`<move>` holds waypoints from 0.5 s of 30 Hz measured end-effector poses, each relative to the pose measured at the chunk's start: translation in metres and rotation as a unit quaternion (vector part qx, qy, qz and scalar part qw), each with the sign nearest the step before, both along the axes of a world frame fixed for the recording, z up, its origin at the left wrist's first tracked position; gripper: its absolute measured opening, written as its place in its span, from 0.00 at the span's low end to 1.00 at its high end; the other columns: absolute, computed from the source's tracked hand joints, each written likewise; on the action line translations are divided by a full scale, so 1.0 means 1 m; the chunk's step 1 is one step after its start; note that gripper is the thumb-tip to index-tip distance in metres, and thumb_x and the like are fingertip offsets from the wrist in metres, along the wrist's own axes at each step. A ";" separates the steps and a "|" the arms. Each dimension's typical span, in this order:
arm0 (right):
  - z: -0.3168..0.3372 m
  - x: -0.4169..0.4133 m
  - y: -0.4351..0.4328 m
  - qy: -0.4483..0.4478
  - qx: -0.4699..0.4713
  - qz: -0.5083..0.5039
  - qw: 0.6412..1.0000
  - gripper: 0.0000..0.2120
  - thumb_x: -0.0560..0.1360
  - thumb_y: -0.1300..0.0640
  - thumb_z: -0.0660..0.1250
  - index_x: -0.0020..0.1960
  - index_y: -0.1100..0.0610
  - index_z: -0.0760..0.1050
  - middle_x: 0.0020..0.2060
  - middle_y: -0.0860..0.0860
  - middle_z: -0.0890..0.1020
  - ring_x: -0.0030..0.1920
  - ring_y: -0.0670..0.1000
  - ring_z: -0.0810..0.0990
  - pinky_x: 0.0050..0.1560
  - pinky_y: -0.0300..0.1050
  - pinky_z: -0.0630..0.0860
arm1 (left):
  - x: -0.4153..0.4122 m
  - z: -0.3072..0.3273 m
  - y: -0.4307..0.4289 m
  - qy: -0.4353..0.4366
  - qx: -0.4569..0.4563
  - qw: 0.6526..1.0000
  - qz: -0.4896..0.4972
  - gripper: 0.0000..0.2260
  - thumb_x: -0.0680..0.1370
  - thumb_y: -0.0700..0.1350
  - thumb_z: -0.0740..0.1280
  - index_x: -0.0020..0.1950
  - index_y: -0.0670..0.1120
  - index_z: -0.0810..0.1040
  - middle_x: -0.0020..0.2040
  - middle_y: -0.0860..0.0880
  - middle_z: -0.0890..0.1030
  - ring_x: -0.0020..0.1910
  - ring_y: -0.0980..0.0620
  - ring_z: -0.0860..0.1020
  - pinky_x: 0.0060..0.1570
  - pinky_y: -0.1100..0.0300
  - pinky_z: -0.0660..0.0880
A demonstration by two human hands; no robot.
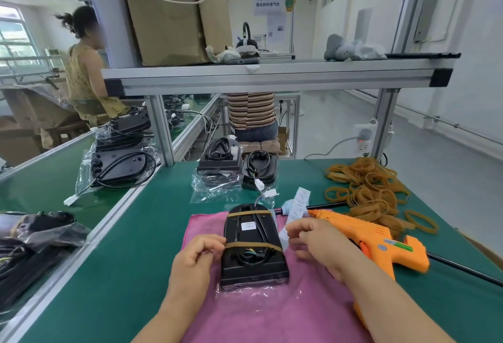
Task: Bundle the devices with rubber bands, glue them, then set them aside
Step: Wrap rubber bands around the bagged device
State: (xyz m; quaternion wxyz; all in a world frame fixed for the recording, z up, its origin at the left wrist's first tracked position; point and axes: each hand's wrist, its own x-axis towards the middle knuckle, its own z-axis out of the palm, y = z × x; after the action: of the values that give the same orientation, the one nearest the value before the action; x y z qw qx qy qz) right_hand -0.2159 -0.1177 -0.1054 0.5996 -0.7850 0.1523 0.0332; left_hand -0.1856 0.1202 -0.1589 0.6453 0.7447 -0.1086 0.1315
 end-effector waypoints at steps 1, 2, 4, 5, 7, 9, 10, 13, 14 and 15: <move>0.002 -0.004 -0.003 -0.008 -0.008 -0.012 1.000 0.18 0.79 0.70 0.54 0.47 0.54 0.79 0.49 0.57 0.82 0.52 0.57 0.81 0.47 0.47 0.81 | 0.000 0.000 0.000 0.015 -0.024 1.000 0.005 0.23 0.73 0.21 0.61 0.33 0.47 0.82 0.45 0.52 0.86 0.45 0.60 0.82 0.44 0.72 0.76; 0.004 -0.008 -0.007 -0.020 -0.031 -0.022 0.999 0.18 0.79 0.69 0.55 0.47 0.52 0.79 0.48 0.55 0.82 0.52 0.56 0.82 0.47 0.47 0.81 | 0.001 -0.002 0.001 0.033 -0.042 0.999 0.008 0.22 0.74 0.22 0.62 0.34 0.46 0.82 0.45 0.52 0.86 0.44 0.60 0.82 0.43 0.70 0.77; 0.008 -0.017 -0.017 -0.051 -0.122 -0.032 0.991 0.14 0.79 0.65 0.60 0.47 0.48 0.79 0.45 0.48 0.82 0.47 0.51 0.81 0.44 0.45 0.80 | 0.004 -0.006 0.004 0.068 -0.056 0.996 0.012 0.20 0.76 0.25 0.63 0.35 0.47 0.83 0.45 0.52 0.86 0.45 0.54 0.82 0.45 0.62 0.78; 0.010 -0.023 -0.023 -0.065 -0.173 -0.032 0.982 0.11 0.78 0.62 0.63 0.47 0.47 0.79 0.43 0.45 0.82 0.44 0.48 0.80 0.43 0.43 0.78 | 0.005 -0.008 0.005 0.082 -0.052 0.995 0.014 0.20 0.76 0.26 0.63 0.35 0.47 0.84 0.44 0.52 0.86 0.44 0.51 0.82 0.47 0.58 0.78; 0.012 -0.036 -0.033 -0.077 -0.241 -0.041 0.967 0.07 0.77 0.59 0.66 0.47 0.47 0.78 0.42 0.42 0.80 0.42 0.44 0.78 0.43 0.39 0.74 | 0.007 -0.011 0.006 0.097 -0.029 0.995 0.014 0.20 0.77 0.27 0.64 0.36 0.49 0.84 0.44 0.53 0.86 0.42 0.49 0.81 0.49 0.55 0.78; 0.012 -0.048 -0.040 -0.071 -0.280 -0.057 0.956 0.06 0.75 0.57 0.68 0.44 0.46 0.77 0.41 0.43 0.80 0.41 0.43 0.78 0.39 0.37 0.70 | 0.006 -0.012 0.005 0.096 0.002 0.995 0.009 0.20 0.76 0.28 0.64 0.37 0.52 0.84 0.43 0.55 0.86 0.40 0.50 0.79 0.48 0.58 0.77; 0.011 -0.053 -0.042 -0.066 -0.290 -0.065 0.952 0.05 0.75 0.56 0.68 0.43 0.46 0.77 0.39 0.43 0.80 0.40 0.43 0.78 0.37 0.36 0.69 | 0.005 -0.011 0.004 0.090 0.017 0.996 0.008 0.21 0.76 0.28 0.65 0.37 0.53 0.84 0.43 0.56 0.85 0.40 0.52 0.79 0.47 0.61 0.76; 0.007 -0.063 -0.043 -0.053 -0.305 -0.058 0.949 0.04 0.74 0.54 0.69 0.42 0.46 0.77 0.38 0.41 0.79 0.39 0.41 0.77 0.34 0.35 0.69 | 0.000 -0.005 0.002 0.057 0.055 0.997 0.021 0.19 0.76 0.33 0.68 0.39 0.58 0.83 0.44 0.61 0.84 0.43 0.64 0.80 0.45 0.71 0.73; 0.006 -0.065 -0.042 -0.050 -0.309 -0.053 0.948 0.03 0.74 0.53 0.69 0.43 0.46 0.77 0.38 0.41 0.79 0.39 0.41 0.77 0.32 0.34 0.68 | -0.002 -0.003 0.001 0.048 0.069 0.996 0.026 0.17 0.77 0.35 0.68 0.40 0.58 0.83 0.45 0.63 0.83 0.44 0.67 0.79 0.45 0.70 0.72; 0.005 -0.066 -0.041 -0.046 -0.316 -0.051 0.946 0.02 0.75 0.52 0.68 0.44 0.46 0.77 0.38 0.41 0.78 0.40 0.41 0.76 0.32 0.34 0.68 | -0.003 0.000 0.001 0.042 0.084 0.995 0.031 0.15 0.78 0.38 0.68 0.41 0.58 0.83 0.46 0.65 0.83 0.45 0.69 0.78 0.45 0.69 0.70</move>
State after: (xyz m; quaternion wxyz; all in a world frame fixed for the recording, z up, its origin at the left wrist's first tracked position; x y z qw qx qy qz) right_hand -0.2821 -0.1585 -0.1008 0.3285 -0.9258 0.1671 -0.0839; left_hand -0.1890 0.1208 -0.1589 0.5802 0.8040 -0.0694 0.1104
